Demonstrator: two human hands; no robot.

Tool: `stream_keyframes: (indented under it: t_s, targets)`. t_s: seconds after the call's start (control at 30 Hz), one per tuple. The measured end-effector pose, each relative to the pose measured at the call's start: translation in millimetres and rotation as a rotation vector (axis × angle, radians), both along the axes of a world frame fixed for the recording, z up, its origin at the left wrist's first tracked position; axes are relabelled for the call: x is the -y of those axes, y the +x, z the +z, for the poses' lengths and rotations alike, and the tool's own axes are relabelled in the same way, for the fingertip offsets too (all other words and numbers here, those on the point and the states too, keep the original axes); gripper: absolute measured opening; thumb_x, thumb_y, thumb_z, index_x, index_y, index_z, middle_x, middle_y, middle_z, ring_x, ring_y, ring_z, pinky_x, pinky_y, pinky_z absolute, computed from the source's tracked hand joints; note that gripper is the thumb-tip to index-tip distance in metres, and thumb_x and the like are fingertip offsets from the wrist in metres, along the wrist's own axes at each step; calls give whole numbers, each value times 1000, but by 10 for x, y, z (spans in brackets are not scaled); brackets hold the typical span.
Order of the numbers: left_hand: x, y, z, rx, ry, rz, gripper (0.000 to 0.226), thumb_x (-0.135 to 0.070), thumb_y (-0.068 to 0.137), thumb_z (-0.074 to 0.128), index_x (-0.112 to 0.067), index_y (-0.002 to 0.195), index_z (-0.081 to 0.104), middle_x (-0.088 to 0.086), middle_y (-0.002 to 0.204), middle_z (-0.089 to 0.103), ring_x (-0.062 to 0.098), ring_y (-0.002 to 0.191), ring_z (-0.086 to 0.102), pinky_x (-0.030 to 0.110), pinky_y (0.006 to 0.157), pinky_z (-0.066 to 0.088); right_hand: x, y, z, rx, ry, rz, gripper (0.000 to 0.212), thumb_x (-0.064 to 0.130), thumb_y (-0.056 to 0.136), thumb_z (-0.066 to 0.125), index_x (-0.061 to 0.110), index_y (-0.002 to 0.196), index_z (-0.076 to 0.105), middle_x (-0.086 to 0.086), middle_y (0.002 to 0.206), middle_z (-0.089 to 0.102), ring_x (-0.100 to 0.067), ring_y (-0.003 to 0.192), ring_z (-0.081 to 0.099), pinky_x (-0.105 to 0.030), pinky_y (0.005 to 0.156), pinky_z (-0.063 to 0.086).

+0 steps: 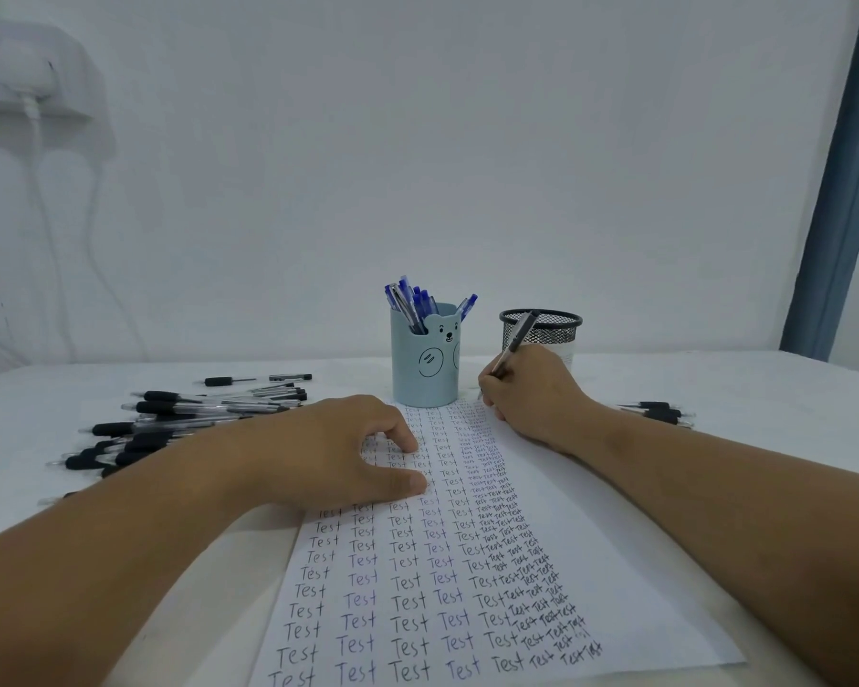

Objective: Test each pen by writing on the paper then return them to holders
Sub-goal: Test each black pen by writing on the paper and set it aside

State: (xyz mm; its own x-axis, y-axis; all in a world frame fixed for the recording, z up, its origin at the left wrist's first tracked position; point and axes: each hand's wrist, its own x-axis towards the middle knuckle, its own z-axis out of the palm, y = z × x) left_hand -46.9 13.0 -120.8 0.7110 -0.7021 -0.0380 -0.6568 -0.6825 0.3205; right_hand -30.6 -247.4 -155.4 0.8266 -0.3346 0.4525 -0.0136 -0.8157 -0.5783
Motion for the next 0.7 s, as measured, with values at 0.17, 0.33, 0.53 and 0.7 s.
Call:
stream_keyframes:
  t_s: [0.17,0.33,0.53,0.7]
  targets:
    - [-8,0,-6,-10,-5,7,43,-70,80,61,-50,118,55,-32,136,41,-2,129,39,27,111,31,-15,-14,10,-6,0,0,25,17,90,57,2,78,72,-11,77,74,-30,76,71,-45,74,60]
    - [-8,3,-1,-8,-1,5,44,-71,80,61,-50,118,55,-33,136,41,-2,129,40,26,109,31,-11,-18,3,7,-16,-21,27,18,91,56,0,77,71,-13,73,72,-31,75,70,-43,72,60]
    - [3,1,4,-5,2,-1,43,-69,82,60,-49,120,55,-32,137,41,-2,128,39,24,109,31,-27,-43,17,6,-36,-22,29,18,91,56,0,74,70,-13,70,71,-29,73,69,-40,71,59]
    - [-6,5,-5,-1,3,-2,43,-69,82,60,-48,120,55,-31,137,41,-2,129,39,25,110,31,-37,-48,20,7,-46,-31,29,17,91,55,-1,73,69,-14,70,70,-30,73,69,-41,71,58]
